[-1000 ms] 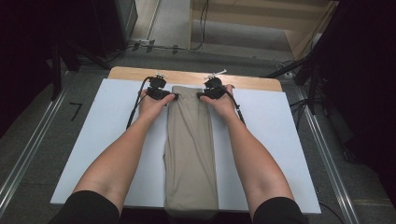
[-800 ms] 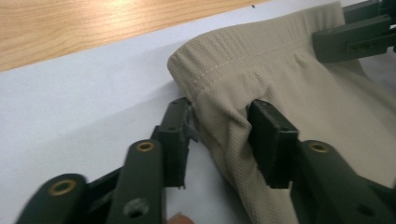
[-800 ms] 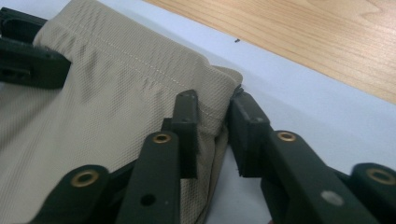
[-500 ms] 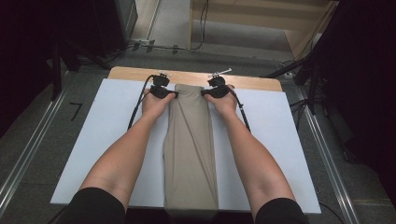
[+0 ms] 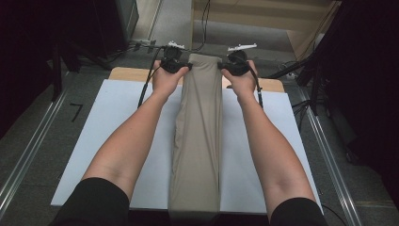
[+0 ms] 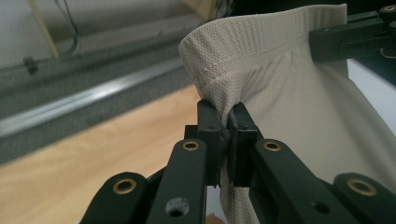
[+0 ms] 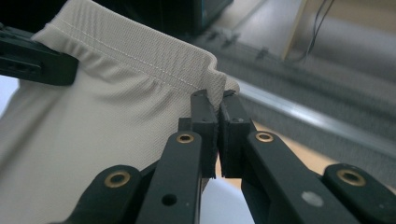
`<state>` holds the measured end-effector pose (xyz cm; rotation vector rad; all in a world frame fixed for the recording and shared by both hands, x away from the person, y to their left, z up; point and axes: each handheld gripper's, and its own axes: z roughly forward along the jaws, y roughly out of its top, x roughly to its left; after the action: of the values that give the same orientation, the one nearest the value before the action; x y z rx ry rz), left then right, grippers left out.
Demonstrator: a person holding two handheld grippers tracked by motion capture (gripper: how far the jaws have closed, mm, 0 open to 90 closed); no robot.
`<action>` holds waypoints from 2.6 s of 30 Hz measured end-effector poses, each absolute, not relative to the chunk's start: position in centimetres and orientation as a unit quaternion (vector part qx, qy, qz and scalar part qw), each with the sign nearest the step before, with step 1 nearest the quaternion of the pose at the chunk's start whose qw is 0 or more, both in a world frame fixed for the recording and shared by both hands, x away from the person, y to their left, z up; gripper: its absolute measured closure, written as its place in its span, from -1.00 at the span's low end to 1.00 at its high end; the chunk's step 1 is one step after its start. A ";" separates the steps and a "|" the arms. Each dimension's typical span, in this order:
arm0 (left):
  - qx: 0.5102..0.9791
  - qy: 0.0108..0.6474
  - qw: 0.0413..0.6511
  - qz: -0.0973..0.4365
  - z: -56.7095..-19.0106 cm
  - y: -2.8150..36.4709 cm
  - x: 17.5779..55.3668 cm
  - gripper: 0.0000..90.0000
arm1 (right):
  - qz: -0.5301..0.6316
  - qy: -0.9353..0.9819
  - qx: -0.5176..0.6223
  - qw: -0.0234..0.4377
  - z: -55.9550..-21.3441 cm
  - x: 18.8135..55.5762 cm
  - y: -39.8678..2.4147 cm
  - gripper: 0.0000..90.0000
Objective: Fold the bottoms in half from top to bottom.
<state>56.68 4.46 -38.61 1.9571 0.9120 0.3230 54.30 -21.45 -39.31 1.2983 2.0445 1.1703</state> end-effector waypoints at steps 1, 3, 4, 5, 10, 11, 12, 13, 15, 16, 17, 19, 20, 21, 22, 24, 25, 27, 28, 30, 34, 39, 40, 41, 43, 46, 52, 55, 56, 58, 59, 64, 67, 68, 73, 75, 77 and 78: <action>0.794 0.365 0.468 0.130 -38.3 4.6 56.4 0.92 | 0.434 0.738 0.465 0.226 -38.9 54.0 -21.6 0.89; 0.794 0.350 0.479 0.135 -37.8 5.0 55.7 0.92 | 0.444 0.741 0.445 0.236 -38.3 53.2 -21.8 0.89; 0.792 0.344 0.486 0.134 -37.7 5.3 55.2 0.92 | 0.453 0.739 0.437 0.241 -38.2 52.7 -21.8 0.89; 0.790 0.338 0.493 0.133 -37.6 5.5 54.7 0.92 | 0.460 0.738 0.432 0.239 -38.1 52.1 -21.9 0.89; 0.794 0.316 0.501 0.135 -38.1 6.8 51.7 0.92 | 0.482 0.738 0.406 0.242 -38.3 49.0 -21.5 0.89; 0.792 0.314 0.506 0.133 -38.3 7.1 51.0 0.92 | 0.487 0.738 0.401 0.242 -38.4 48.3 -21.4 0.89; 0.789 0.311 0.513 0.131 -38.4 7.5 50.4 0.92 | 0.492 0.737 0.395 0.242 -38.5 47.6 -21.3 0.89; 0.787 0.308 0.519 0.129 -38.6 7.8 49.7 0.92 | 0.499 0.736 0.390 0.242 -38.6 46.8 -21.2 0.89; 0.783 0.306 0.527 0.124 -38.8 8.3 48.3 0.92 | 0.508 0.734 0.380 0.242 -38.9 45.1 -21.0 0.89; 0.784 0.302 0.528 0.122 -39.0 8.4 47.6 0.92 | 0.511 0.734 0.375 0.245 -39.0 44.3 -20.9 0.89; 0.784 0.298 0.530 0.124 -39.1 8.5 46.8 0.92 | 0.512 0.734 0.372 0.247 -39.2 43.4 -20.8 0.89; 0.788 0.287 0.530 0.123 -39.3 8.7 45.3 0.91 | 0.511 0.739 0.360 0.252 -39.5 41.8 -20.8 0.89; 0.790 0.280 0.531 0.124 -39.5 8.7 44.5 0.91 | 0.511 0.740 0.357 0.253 -39.6 41.0 -20.9 0.89; 0.792 0.273 0.532 0.123 -39.6 8.7 43.8 0.90 | 0.512 0.741 0.352 0.253 -39.8 40.3 -21.0 0.89; 0.796 0.265 0.530 0.125 -39.8 8.7 43.0 0.90 | 0.517 0.739 0.351 0.252 -39.8 39.5 -21.2 0.89; 0.799 0.254 0.529 0.129 -40.2 8.7 41.5 0.89 | 0.518 0.740 0.345 0.254 -40.0 38.1 -21.4 0.89; 0.802 0.249 0.526 0.134 -40.4 8.7 40.8 0.89 | 0.516 0.742 0.340 0.258 -40.2 37.4 -21.4 0.89; 0.807 0.241 0.521 0.139 -40.8 8.8 39.4 0.89 | 0.516 0.745 0.337 0.257 -40.7 36.0 -21.3 0.89; 0.809 0.237 0.519 0.143 -41.1 9.0 38.6 0.89 | 0.517 0.745 0.332 0.258 -41.0 35.3 -21.2 0.89; 0.809 0.234 0.522 0.137 -41.8 9.4 37.1 0.89 | 0.518 0.748 0.327 0.256 -41.6 33.7 -21.1 0.89; 0.809 0.233 0.524 0.125 -43.5 10.3 33.8 0.90 | 0.522 0.756 0.311 0.244 -43.1 30.2 -20.8 0.89; 0.816 0.230 0.520 0.103 -45.9 11.0 30.0 0.90 | 0.520 0.765 0.308 0.222 -45.6 26.6 -20.5 0.89; 0.818 0.229 0.519 0.099 -46.3 11.1 29.4 0.90 | 0.519 0.767 0.306 0.219 -46.1 25.8 -20.4 0.89; 0.820 0.226 0.517 0.097 -46.6 11.2 28.7 0.90 | 0.515 0.771 0.302 0.221 -46.4 25.1 -20.4 0.89; 0.824 0.221 0.513 0.094 -47.0 11.4 27.3 0.90 | 0.518 0.774 0.295 0.217 -47.1 23.6 -20.3 0.89; 0.836 0.204 0.500 0.099 -47.4 11.5 25.2 0.90 | 0.515 0.778 0.286 0.218 -48.0 21.5 -20.3 0.89; 0.858 0.186 0.471 0.093 -48.5 11.9 21.7 0.90 | 0.505 0.797 0.268 0.195 -49.0 18.8 -20.0 0.89; 0.867 0.174 0.455 0.100 -48.6 11.9 20.0 0.90 | 0.498 0.804 0.264 0.188 -49.5 17.3 -19.9 0.89; 0.871 0.167 0.452 0.097 -48.6 11.8 19.5 0.90 | 0.494 0.808 0.264 0.184 -49.6 16.8 -19.9 0.89; 0.877 0.157 0.445 0.090 -48.9 11.8 18.5 0.89 | 0.494 0.809 0.268 0.172 -49.9 16.0 -20.0 0.89; 0.881 0.153 0.439 0.085 -49.0 11.9 18.1 0.89 | 0.494 0.810 0.268 0.166 -50.1 15.6 -20.1 0.89; 0.891 0.145 0.426 0.057 -49.8 12.3 16.6 0.89 | 0.481 0.830 0.234 0.160 -50.7 13.3 -19.9 0.89; 0.893 0.142 0.425 0.043 -49.9 12.6 16.2 0.89 | 0.480 0.836 0.225 0.143 -51.0 12.6 -19.8 0.89; 0.894 0.140 0.424 0.034 -50.0 12.7 16.2 0.89 | 0.477 0.839 0.222 0.137 -51.1 12.3 -19.8 0.89; 0.895 0.132 0.426 -0.004 -50.2 12.7 16.5 0.42 | 0.468 0.852 0.208 0.108 -51.5 11.5 -19.9 0.78; 0.878 0.148 0.454 -0.031 -49.6 12.8 16.9 -0.03 | 0.496 0.838 0.207 0.099 -51.4 11.2 -20.3 0.20; 0.861 0.153 0.483 -0.039 -48.8 12.9 17.3 -0.25 | 0.516 0.823 0.222 0.086 -50.6 11.5 -20.6 -0.20; 0.860 0.152 0.486 -0.036 -48.4 13.0 17.7 -0.34 | 0.519 0.818 0.230 0.092 -50.2 11.8 -20.7 -0.25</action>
<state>17.67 12.98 -48.38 2.0915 0.3697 -0.0867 11.77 -20.73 -50.18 0.6828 2.4304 1.5419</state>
